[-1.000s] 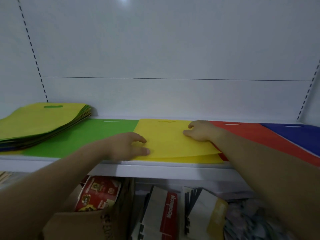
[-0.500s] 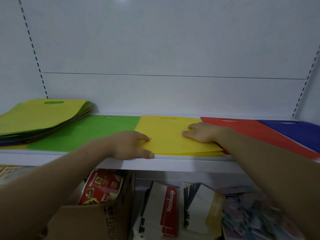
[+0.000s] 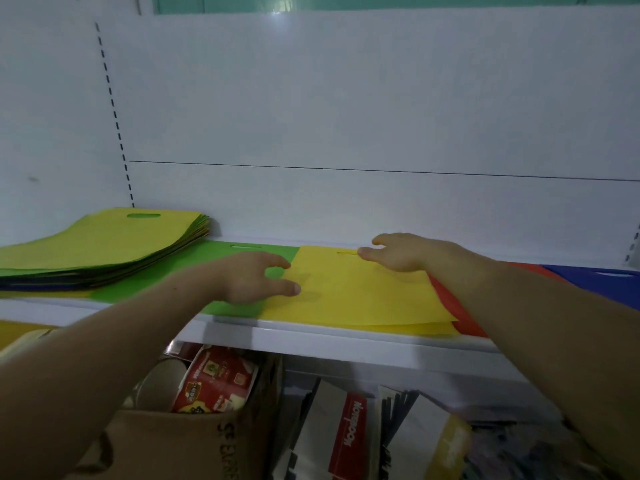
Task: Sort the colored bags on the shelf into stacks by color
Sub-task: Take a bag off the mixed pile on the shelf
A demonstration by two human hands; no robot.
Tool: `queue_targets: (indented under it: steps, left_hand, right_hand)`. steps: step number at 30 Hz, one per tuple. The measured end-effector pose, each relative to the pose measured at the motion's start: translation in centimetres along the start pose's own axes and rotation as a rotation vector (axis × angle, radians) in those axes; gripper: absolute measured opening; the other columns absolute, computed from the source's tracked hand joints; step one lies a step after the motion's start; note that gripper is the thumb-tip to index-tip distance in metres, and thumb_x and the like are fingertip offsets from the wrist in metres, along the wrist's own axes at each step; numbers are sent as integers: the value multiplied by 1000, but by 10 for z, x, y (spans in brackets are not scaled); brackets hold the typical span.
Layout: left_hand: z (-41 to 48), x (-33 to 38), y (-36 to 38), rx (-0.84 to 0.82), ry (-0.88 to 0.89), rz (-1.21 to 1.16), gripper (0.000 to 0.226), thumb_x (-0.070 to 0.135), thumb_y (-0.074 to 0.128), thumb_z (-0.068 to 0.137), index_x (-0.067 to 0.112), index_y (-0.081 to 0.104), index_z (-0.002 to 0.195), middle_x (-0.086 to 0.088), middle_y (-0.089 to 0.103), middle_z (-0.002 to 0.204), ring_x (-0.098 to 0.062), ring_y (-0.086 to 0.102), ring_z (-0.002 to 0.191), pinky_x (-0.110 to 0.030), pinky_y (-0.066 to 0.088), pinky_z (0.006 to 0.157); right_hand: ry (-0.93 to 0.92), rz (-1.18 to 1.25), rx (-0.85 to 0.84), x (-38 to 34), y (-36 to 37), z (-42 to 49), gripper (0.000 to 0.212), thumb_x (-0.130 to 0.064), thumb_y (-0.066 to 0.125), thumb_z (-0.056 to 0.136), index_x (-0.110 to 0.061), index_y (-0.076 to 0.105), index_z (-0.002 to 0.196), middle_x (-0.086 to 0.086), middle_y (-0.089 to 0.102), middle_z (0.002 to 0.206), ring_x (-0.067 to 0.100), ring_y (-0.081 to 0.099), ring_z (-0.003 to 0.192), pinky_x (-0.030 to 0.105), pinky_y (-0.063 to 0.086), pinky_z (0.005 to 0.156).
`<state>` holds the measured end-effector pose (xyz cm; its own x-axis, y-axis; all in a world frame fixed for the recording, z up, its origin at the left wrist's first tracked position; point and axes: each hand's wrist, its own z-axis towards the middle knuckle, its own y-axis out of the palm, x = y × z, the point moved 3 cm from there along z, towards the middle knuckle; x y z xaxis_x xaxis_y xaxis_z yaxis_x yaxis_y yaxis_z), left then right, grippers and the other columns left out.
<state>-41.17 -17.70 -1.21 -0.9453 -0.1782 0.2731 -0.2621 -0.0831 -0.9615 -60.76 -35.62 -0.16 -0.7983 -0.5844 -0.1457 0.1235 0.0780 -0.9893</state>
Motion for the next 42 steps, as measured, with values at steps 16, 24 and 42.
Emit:
queue_targets:
  steps: [16,24,42]
  left_hand:
    - [-101,-190,-100,227,-135,26,66,60,50,85,28,39,141,3,31,152,-19,32,137,-31,26,107]
    - [-143,-322,-130,247,-263,-62,67,62,44,86,26,37,143,0,31,152,-23,32,137,-38,27,110]
    - [-51,-406,-124,91,-369,-69,64,58,43,90,26,33,145,-3,29,153,-25,31,137,-35,25,109]
  right_hand:
    - [-193,104,140,-250,-4,32,73,-62,37,93,-16,29,149,5,27,156,25,28,141,34,26,110]
    - [-228,129,104,-380,26,60,72,-61,38,93,-17,29,149,7,32,153,26,33,138,33,31,106]
    - [27,-85,94,-395,52,167,70,-56,49,91,-4,39,136,13,51,133,29,51,117,32,42,85]
